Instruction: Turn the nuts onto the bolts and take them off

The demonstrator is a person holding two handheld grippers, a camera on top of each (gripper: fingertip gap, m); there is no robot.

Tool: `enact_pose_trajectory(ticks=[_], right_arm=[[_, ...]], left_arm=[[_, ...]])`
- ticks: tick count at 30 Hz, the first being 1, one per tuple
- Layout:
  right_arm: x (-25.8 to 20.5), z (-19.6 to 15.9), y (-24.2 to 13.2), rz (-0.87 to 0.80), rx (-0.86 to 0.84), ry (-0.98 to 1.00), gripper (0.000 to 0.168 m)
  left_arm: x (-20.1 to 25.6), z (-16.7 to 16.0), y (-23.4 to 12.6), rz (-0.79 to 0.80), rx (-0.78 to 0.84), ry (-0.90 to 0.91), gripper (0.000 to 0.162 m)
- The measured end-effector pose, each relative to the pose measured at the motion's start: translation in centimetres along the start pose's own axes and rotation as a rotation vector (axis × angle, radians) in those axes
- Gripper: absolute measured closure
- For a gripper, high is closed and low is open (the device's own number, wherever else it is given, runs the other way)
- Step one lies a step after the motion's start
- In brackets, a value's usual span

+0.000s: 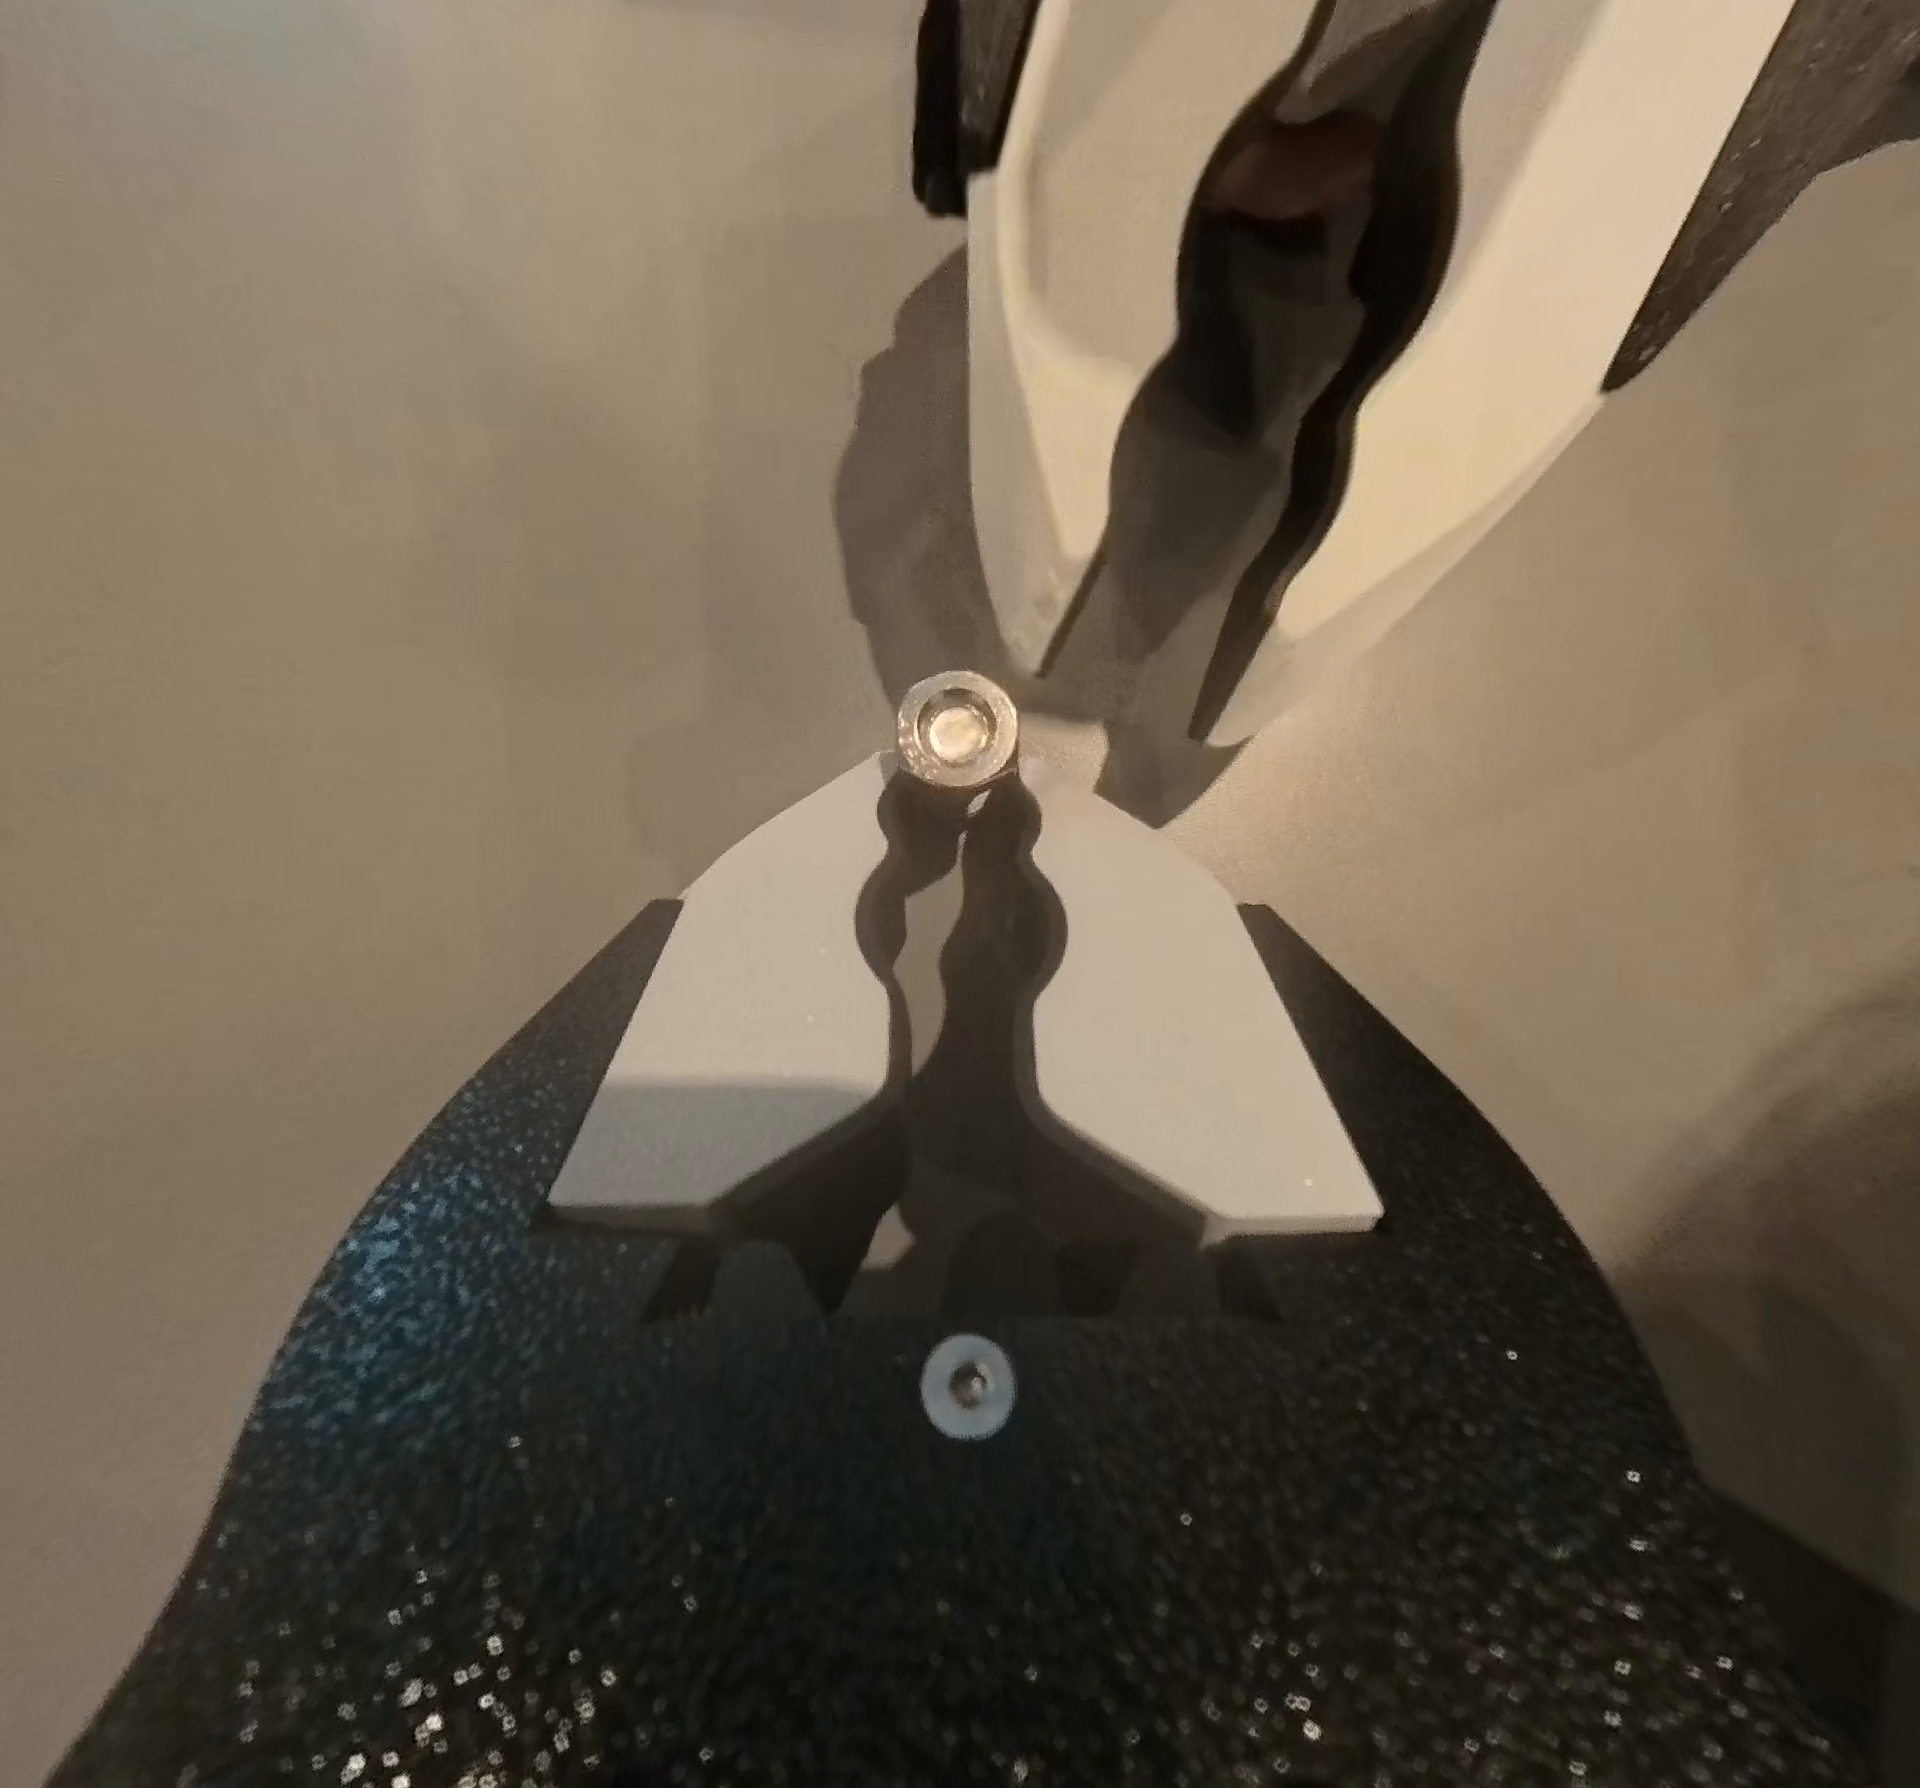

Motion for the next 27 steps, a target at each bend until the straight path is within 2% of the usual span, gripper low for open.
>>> enact_pose_trajectory(ticks=[3, 6, 7, 9, 10, 14, 17, 21, 23, 27], right_arm=[[0.6, -0.2, 0.4, -0.025, -0.024, 0.02, 0.13], [0.5, -0.2, 0.5, -0.023, -0.035, 0.007, 0.129], [0.3, -0.2, 0.5, -0.011, -0.035, -0.001, 0.133], [-0.2, -0.2, 0.2, 0.031, -0.02, -0.006, 0.15], [-0.1, -0.1, 0.1, 0.021, -0.008, 0.001, 0.15], [0.8, 0.0, 0.1, -0.028, -0.004, 0.045, 0.133], [0.8, 0.0, 0.4, -0.023, -0.019, 0.033, 0.13], [-0.1, 0.0, 0.0, 0.03, -0.003, 0.013, 0.143], [0.3, 0.2, -0.2, -0.005, 0.016, 0.024, 0.15], [0.8, -0.1, 0.3, -0.029, -0.019, 0.039, 0.132]], left_arm=[[0.0, 0.0, 0.0, 0.0, 0.0, 0.0, 0.146], [0.0, 0.0, 0.0, 0.0, 0.0, -0.001, 0.146], [0.0, 0.0, 0.0, 0.0, 0.0, -0.001, 0.146], [0.0, 0.0, 0.0, 0.0, 0.001, -0.001, 0.146], [0.0, 0.0, 0.0, 0.0, 0.001, -0.001, 0.146], [0.0, 0.0, 0.0, 0.0, 0.001, 0.0, 0.146], [0.0, 0.0, 0.0, 0.0, 0.001, -0.001, 0.146], [0.0, 0.0, 0.0, 0.0, 0.001, -0.002, 0.146], [0.0, 0.0, 0.0, 0.0, 0.0, -0.001, 0.146], [0.0, 0.0, 0.0, -0.001, 0.001, -0.001, 0.146]])
Point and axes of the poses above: each gripper's, where its closed fingertips meet, y out along the fingers, z out of its top, x = y × z across the jaws, the point moved 2 cm from there along -y, back along the fingers, and after that the axes turned 2 degrees about -z, right-handed, at the moved point
